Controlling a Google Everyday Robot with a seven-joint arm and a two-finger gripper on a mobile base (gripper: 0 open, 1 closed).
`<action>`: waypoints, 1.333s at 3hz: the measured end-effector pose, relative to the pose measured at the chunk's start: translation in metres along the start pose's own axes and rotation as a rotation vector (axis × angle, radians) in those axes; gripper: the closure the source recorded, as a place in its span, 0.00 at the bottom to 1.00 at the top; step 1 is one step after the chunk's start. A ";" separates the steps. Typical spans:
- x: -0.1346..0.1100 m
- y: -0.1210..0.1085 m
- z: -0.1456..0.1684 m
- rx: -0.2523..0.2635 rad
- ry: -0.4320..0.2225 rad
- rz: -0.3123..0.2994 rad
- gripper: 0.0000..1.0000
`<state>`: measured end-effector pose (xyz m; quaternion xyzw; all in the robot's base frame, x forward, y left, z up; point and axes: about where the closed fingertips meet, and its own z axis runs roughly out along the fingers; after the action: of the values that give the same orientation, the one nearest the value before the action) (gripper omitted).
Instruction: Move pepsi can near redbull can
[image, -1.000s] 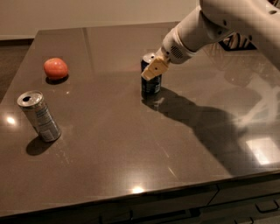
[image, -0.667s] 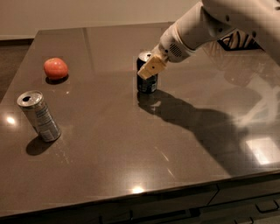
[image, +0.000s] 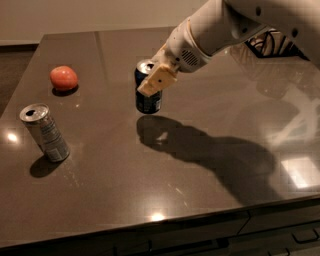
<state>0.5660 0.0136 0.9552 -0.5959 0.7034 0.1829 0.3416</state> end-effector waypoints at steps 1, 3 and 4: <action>-0.024 0.034 0.006 -0.054 -0.022 -0.082 1.00; -0.057 0.085 0.036 -0.136 -0.029 -0.202 1.00; -0.065 0.105 0.053 -0.177 -0.019 -0.239 1.00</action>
Offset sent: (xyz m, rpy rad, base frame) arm -0.0809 0.0974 -0.0003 -0.0184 -0.0576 0.2876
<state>0.4822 0.1186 0.9476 -0.7012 0.6054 0.2079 0.3139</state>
